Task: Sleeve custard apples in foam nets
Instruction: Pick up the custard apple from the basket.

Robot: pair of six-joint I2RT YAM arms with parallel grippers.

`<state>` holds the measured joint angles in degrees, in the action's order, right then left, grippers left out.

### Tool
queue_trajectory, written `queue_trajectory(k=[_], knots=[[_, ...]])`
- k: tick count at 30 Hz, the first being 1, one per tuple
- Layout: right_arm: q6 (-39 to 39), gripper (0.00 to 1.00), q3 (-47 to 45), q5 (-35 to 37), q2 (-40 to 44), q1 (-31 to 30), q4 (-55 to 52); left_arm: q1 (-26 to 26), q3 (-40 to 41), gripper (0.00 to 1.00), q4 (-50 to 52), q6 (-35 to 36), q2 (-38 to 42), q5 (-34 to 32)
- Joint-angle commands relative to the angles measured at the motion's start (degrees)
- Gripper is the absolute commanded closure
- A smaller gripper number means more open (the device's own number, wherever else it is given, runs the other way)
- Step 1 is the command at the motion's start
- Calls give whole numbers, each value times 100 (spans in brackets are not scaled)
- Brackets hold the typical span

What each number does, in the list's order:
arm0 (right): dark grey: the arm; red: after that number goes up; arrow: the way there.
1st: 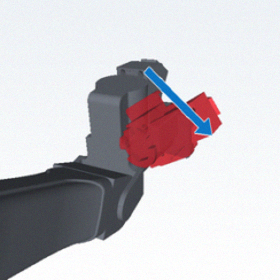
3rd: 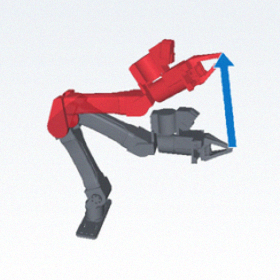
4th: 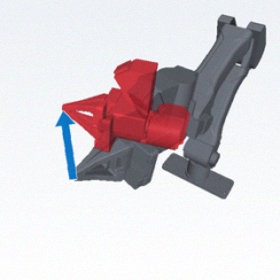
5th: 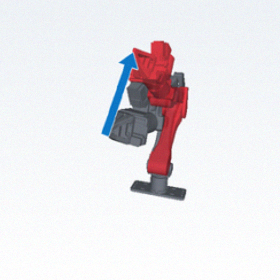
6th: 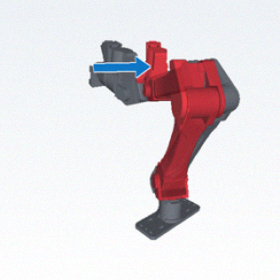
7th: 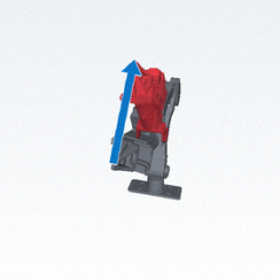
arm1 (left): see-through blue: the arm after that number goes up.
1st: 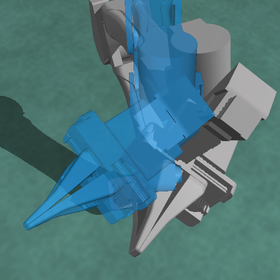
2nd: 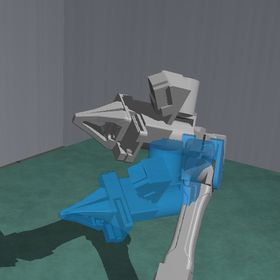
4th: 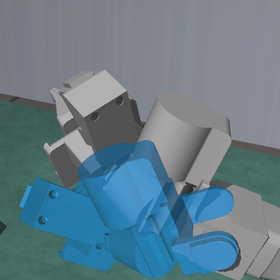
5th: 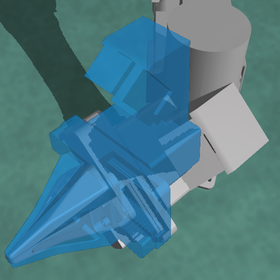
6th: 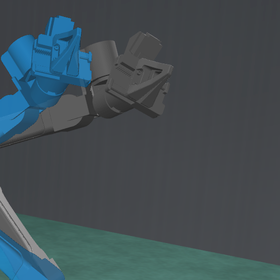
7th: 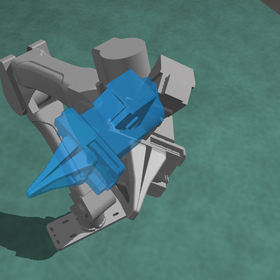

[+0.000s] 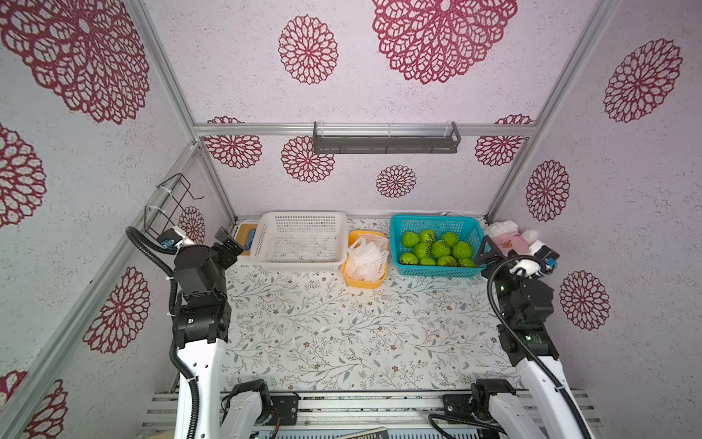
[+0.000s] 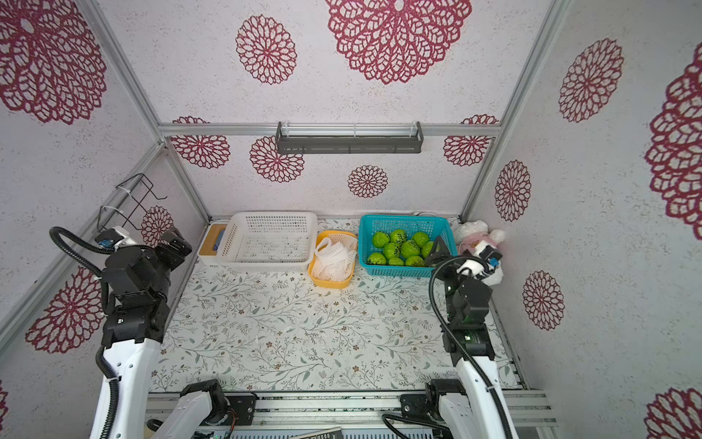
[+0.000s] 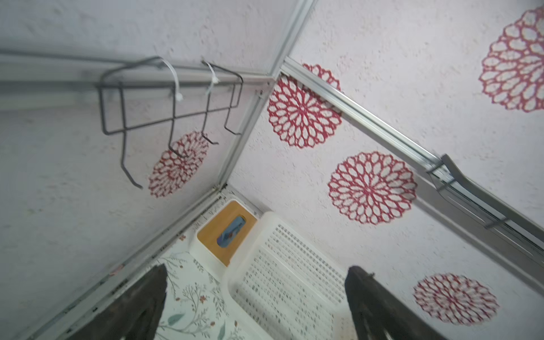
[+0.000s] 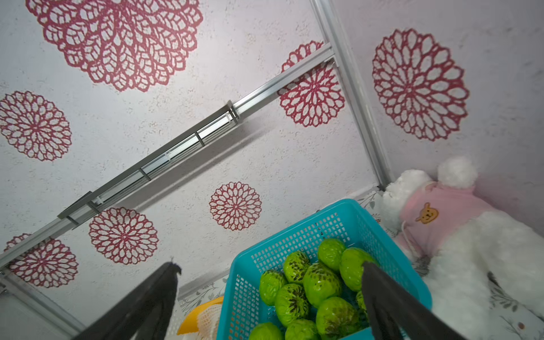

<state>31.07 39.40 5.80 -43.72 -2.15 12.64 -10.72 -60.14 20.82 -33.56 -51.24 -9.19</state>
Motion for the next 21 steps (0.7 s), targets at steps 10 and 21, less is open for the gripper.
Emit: queue_trajectory(k=[10,21], knots=[[-710,1,2607,-1195,-2888,38,-3194,3106,-1769,3,1567,1107,-1918,123],[-1225,3,5496,-383,-6219,48,-5193,4234,-2193,3,1026,1261,-3291,650]])
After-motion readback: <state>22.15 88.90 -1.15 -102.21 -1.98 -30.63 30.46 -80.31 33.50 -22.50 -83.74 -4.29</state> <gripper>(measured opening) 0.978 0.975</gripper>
